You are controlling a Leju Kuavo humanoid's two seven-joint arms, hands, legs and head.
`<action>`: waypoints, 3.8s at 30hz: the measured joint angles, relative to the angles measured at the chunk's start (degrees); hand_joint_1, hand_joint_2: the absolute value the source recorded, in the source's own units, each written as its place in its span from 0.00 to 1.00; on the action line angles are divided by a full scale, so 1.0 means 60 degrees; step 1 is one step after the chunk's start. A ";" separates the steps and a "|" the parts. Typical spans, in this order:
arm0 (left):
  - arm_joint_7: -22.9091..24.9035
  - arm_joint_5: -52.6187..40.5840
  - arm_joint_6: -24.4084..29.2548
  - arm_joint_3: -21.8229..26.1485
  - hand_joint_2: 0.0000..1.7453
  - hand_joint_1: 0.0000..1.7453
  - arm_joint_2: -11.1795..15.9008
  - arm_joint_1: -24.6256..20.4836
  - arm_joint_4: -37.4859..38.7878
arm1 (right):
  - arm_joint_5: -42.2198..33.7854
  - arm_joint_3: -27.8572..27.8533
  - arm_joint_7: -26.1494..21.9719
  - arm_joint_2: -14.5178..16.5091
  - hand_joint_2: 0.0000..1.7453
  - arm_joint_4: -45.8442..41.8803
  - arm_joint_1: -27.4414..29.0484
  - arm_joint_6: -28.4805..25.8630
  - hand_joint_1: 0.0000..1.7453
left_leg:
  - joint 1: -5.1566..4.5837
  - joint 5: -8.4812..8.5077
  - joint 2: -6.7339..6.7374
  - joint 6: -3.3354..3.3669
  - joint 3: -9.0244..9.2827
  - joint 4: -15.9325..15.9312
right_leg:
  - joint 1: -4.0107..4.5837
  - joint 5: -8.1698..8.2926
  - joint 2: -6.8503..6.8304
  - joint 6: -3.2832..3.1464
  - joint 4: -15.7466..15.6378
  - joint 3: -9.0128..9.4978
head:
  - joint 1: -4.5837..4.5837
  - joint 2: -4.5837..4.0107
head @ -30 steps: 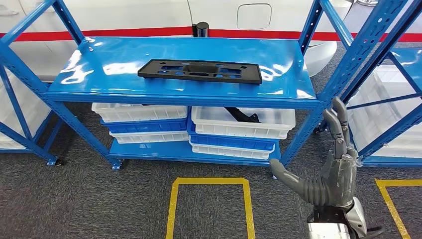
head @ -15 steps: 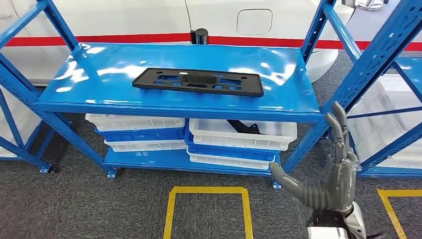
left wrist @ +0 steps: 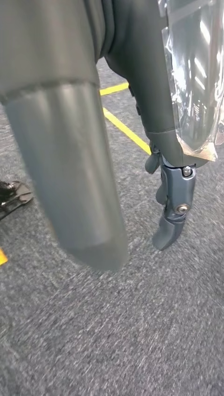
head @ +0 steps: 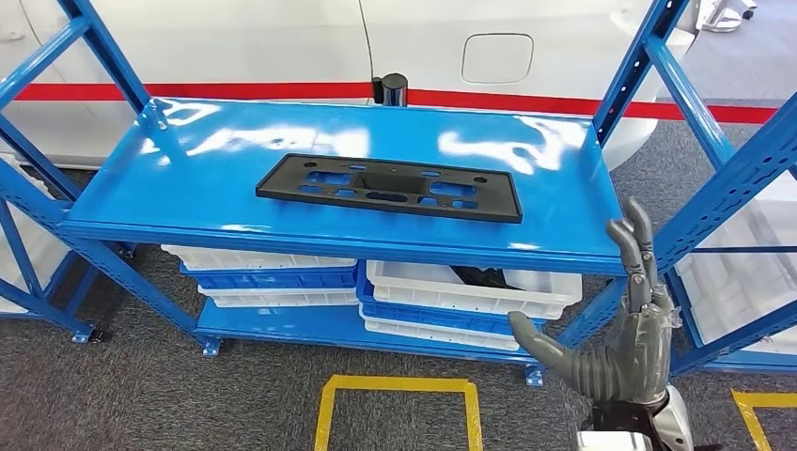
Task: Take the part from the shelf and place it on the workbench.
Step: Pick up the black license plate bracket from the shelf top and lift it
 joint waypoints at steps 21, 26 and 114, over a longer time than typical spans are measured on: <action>-0.0065 -0.0135 -0.0062 -0.0079 0.00 0.00 0.0013 -0.0034 0.0033 | 0.0112 0.0007 -0.0055 0.0009 1.00 -0.0270 -0.0057 -0.0068 0.00 | 0.0076 0.0936 0.0227 0.0230 -0.1231 0.0262 | -0.0020 -0.1799 0.0032 -0.0037 0.1841 0.0106 | -0.0083 0.0000; -0.0140 -0.0150 -0.0138 -0.0078 0.00 0.00 0.0017 -0.0029 0.0037 | 0.0070 0.0005 -0.0079 -0.0073 1.00 -0.0254 -0.0058 -0.0098 0.00 | 0.0008 0.0752 0.0133 0.0266 -0.1003 0.0262 | 0.0012 -0.0912 0.0029 0.0206 0.1158 -0.0145 | -0.0082 0.0000; 0.1208 -0.1115 0.0160 -0.0411 0.00 0.00 -0.0185 -0.0175 0.0263 | 0.5556 0.5120 0.3321 -0.2687 1.00 0.0079 -0.1775 0.2128 0.00 | -0.0075 0.0619 0.0171 0.0058 -0.0470 -0.0189 | 0.0029 -0.0039 0.0056 -0.0058 -0.0365 0.0486 | -0.0148 0.0000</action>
